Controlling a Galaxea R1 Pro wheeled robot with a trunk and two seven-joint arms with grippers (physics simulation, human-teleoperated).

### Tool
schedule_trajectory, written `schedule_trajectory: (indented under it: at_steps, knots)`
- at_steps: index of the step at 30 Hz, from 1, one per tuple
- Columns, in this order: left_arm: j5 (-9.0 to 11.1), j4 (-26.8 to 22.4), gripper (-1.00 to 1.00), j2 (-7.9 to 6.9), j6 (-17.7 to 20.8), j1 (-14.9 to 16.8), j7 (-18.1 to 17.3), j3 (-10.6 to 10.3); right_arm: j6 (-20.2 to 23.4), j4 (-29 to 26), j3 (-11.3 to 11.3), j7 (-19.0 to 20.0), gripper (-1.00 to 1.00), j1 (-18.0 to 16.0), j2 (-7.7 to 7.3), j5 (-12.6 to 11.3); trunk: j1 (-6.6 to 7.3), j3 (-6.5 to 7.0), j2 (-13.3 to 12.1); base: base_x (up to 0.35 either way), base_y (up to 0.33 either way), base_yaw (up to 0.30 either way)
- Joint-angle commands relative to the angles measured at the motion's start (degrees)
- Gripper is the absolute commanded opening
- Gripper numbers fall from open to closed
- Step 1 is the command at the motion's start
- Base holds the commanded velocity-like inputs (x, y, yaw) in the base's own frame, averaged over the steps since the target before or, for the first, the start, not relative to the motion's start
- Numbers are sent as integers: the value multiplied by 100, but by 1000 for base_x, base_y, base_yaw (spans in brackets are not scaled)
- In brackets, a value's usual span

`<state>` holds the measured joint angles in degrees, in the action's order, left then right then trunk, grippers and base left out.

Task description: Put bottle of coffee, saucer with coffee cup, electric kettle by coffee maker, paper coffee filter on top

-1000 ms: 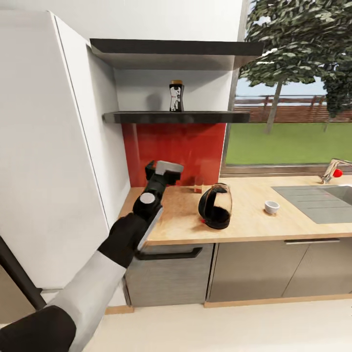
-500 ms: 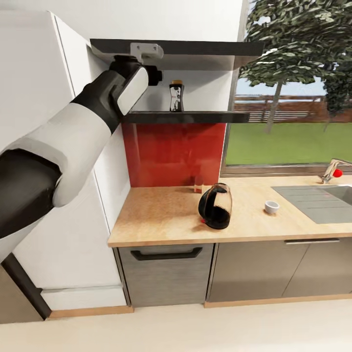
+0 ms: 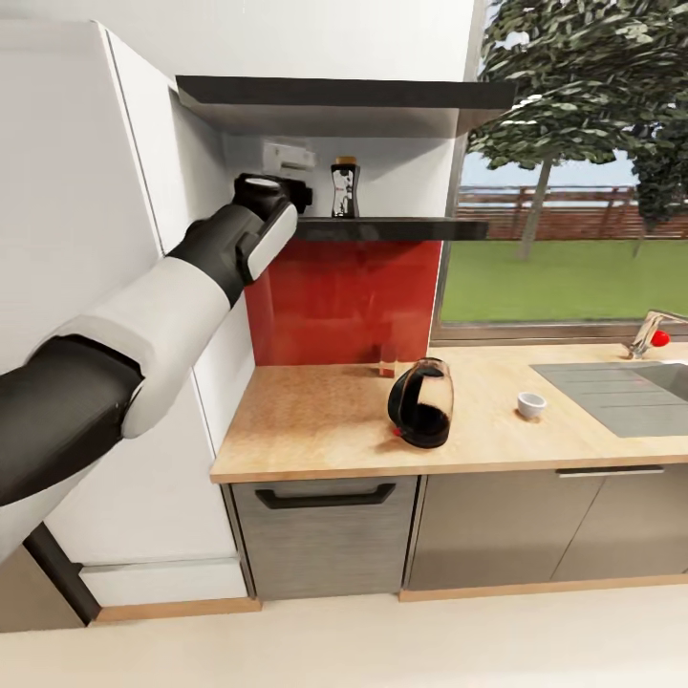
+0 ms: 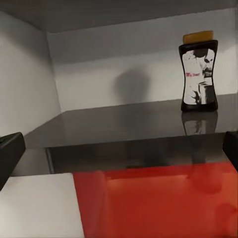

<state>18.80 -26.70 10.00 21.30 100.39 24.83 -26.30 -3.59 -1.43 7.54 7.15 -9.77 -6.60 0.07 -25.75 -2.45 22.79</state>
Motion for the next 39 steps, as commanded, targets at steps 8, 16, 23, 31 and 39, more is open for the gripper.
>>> schedule_trajectory:
  at_steps: [8,16,23,31,39]
  knots:
    - [2,-34,100,0,-156,-303,95,-57,-28,-7,13,9,100,2,10,-23,-4,-13,13,44,0,0]
    - [5,-105,100,0,-163,-382,97,-101,-28,-7,19,-11,100,2,35,-24,-4,-13,13,305,0,0]
    - [35,-166,100,0,18,-8,80,-115,-28,-7,19,-12,100,2,36,-24,-4,-13,13,54,0,0]
    - [82,-16,100,0,642,745,42,-73,-16,-7,19,-3,100,2,36,-24,-4,-13,13,1,0,-4]
    - [80,-54,100,0,584,392,63,-66,-10,-7,11,5,100,2,36,-24,-4,-13,13,0,0,-244]
